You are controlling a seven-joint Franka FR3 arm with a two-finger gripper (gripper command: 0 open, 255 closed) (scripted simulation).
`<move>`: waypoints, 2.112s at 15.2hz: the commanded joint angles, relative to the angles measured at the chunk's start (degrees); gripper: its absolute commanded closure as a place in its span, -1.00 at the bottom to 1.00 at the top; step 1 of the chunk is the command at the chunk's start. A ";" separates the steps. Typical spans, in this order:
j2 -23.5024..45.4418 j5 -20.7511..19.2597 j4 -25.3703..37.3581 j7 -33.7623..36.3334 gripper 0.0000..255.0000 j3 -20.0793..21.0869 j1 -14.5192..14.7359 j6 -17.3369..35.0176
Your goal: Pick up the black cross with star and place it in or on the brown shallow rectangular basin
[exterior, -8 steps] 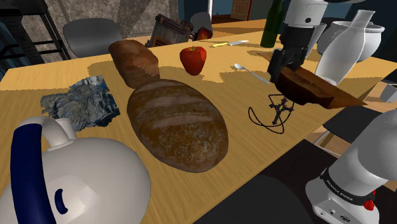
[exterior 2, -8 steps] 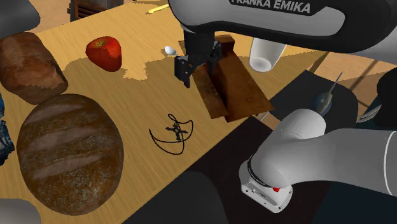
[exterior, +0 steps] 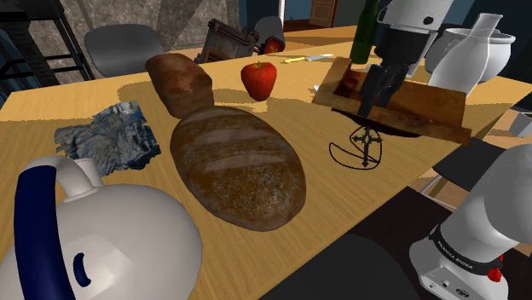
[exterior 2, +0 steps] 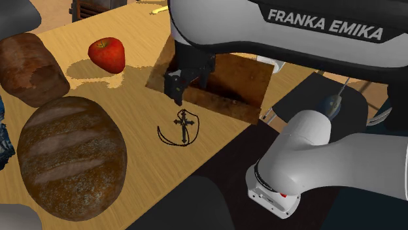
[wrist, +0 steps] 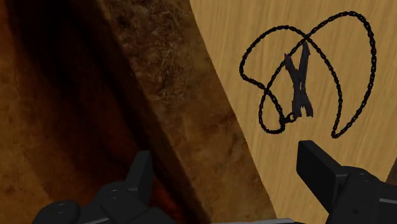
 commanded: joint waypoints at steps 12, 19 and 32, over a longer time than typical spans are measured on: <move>-7.76 8.57 -5.55 -2.15 -1.00 5.18 7.83 4.82; -7.80 9.29 -7.42 -2.39 -1.00 5.97 7.84 6.68; -7.79 9.27 -7.42 -2.36 1.00 5.95 7.89 6.69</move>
